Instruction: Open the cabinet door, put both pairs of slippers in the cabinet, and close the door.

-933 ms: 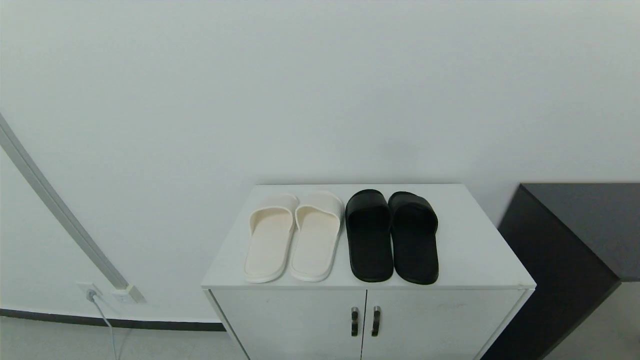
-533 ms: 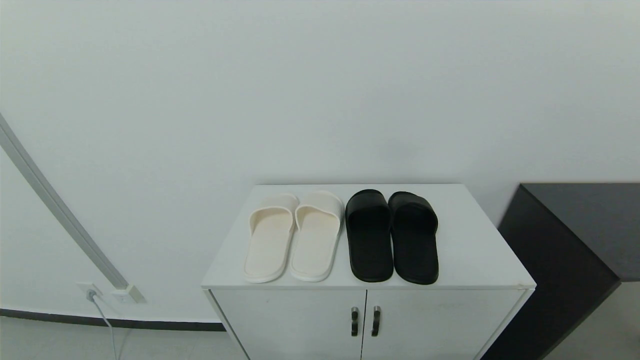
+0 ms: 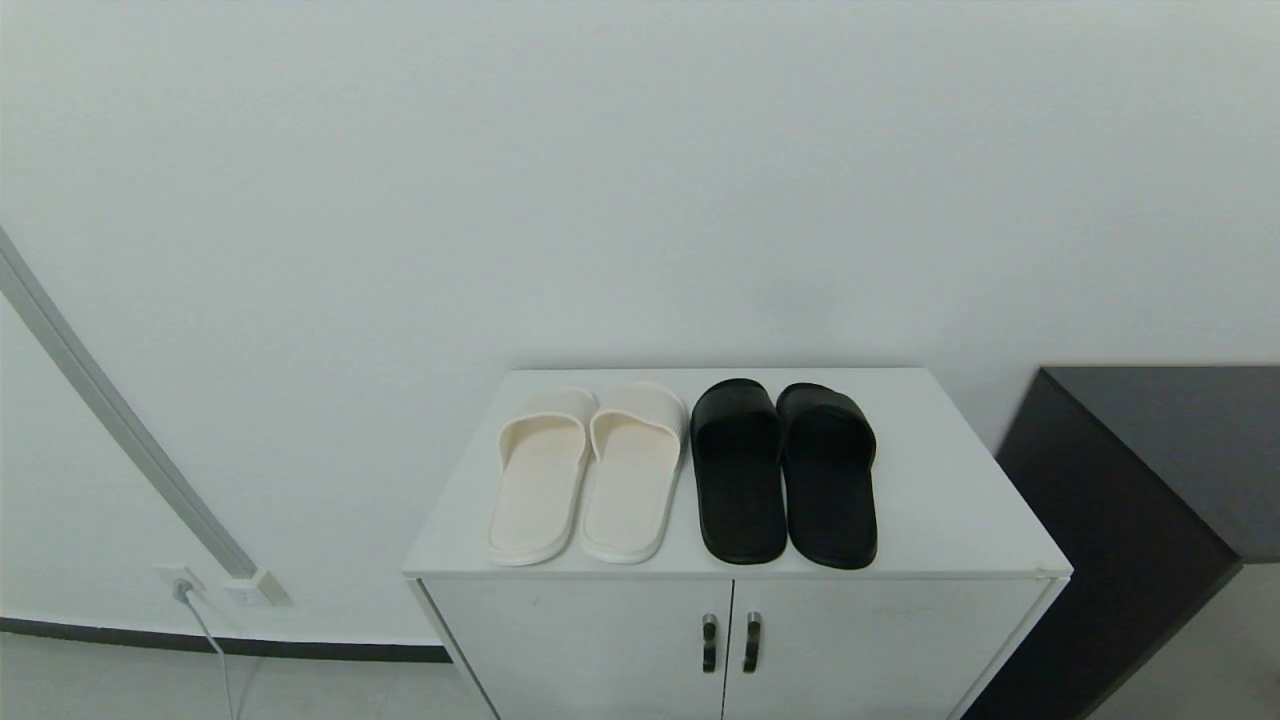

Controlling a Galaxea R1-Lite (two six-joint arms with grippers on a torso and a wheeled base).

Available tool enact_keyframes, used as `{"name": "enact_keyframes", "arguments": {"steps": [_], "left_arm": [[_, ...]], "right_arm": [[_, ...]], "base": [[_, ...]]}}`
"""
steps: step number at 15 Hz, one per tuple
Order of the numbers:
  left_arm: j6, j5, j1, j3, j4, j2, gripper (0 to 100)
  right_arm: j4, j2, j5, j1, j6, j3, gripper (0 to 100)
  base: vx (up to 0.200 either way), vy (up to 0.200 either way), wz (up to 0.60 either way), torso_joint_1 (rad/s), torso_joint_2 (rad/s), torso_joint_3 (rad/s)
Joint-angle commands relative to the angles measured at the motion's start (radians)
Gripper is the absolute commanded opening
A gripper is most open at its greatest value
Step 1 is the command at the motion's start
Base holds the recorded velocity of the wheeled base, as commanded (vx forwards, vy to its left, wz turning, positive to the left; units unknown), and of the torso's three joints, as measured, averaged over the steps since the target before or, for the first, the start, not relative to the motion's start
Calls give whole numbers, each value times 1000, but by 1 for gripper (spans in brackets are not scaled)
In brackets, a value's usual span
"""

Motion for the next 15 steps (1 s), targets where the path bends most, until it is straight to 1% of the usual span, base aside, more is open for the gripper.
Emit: {"name": "enact_keyframes", "arguments": {"steps": [1, 2, 4, 5, 6, 7, 8, 9, 10, 12, 14, 15], "left_arm": [[2, -1, 0, 0, 0, 0, 0], [2, -1, 0, 0, 0, 0, 0], [7, 3, 0, 0, 0, 0, 0], [8, 1, 0, 0, 0, 0, 0], [7, 1, 0, 0, 0, 0, 0], [7, 1, 0, 0, 0, 0, 0], [5, 1, 0, 0, 0, 0, 0], [4, 1, 0, 0, 0, 0, 0], [5, -1, 0, 0, 0, 0, 0], [0, 1, 0, 0, 0, 0, 0], [4, 1, 0, 0, 0, 0, 0], [4, 1, 0, 0, 0, 0, 0]], "right_arm": [[79, 138, 18, 1, -4, -174, 100], [94, 207, 58, 1, -18, -166, 100], [76, 336, 155, 1, -30, -163, 100], [34, 452, 207, 5, -33, -178, 100], [2, 500, 218, 8, -37, -181, 100], [-81, 595, 221, 44, -47, -186, 100], [-119, 641, 216, 94, -44, -193, 100], [-133, 699, 205, 180, -30, -216, 100], [-139, 776, 159, 255, -3, -243, 100], [-151, 841, 32, 407, 19, -273, 100], [-188, 919, -137, 591, 108, -318, 100], [-202, 973, -215, 657, 144, -336, 100]], "base": [[0, 0, 0, 0, 0, 0], [0, 0, 0, 0, 0, 0], [0, 0, 0, 0, 0, 0], [0, 0, 0, 0, 0, 0], [0, 0, 0, 0, 0, 0], [0, 0, 0, 0, 0, 0], [0, 0, 0, 0, 0, 0], [0, 0, 0, 0, 0, 0], [0, 0, 0, 0, 0, 0], [0, 0, 0, 0, 0, 0], [0, 0, 0, 0, 0, 0], [0, 0, 0, 0, 0, 0]]}}
